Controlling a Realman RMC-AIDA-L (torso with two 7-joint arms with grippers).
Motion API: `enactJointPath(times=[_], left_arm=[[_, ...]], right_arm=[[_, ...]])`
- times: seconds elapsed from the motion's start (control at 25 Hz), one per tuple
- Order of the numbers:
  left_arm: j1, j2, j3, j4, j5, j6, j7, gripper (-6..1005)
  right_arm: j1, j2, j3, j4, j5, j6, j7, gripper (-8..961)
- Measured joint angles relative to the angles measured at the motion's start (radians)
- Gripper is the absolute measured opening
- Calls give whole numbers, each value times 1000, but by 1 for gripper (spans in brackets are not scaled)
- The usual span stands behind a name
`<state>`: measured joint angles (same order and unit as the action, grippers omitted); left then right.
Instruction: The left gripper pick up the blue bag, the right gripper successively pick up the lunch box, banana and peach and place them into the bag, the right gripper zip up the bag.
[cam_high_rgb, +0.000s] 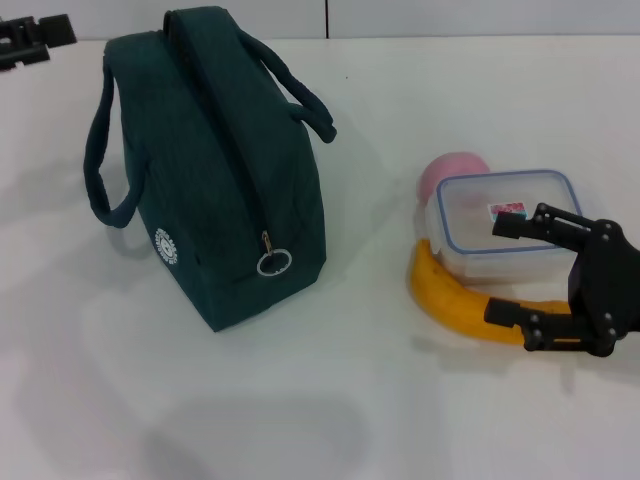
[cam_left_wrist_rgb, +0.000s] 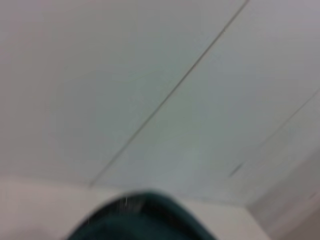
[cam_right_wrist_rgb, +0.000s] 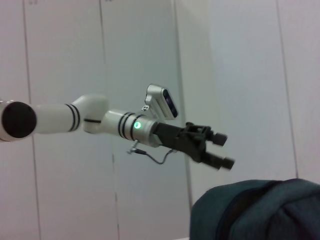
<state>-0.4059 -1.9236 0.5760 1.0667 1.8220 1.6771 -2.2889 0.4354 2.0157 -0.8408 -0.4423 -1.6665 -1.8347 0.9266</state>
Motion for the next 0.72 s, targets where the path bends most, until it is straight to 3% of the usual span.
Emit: enactJointPath(times=[0.28, 0.72], left_arm=[[-23, 5, 144, 152, 136, 14, -385, 751], [-124, -9, 167, 102, 251, 26, -446, 724]], right_arm=[[-5, -1, 2, 1, 23, 11, -12, 871], [-6, -2, 2, 1, 23, 15, -16, 870]])
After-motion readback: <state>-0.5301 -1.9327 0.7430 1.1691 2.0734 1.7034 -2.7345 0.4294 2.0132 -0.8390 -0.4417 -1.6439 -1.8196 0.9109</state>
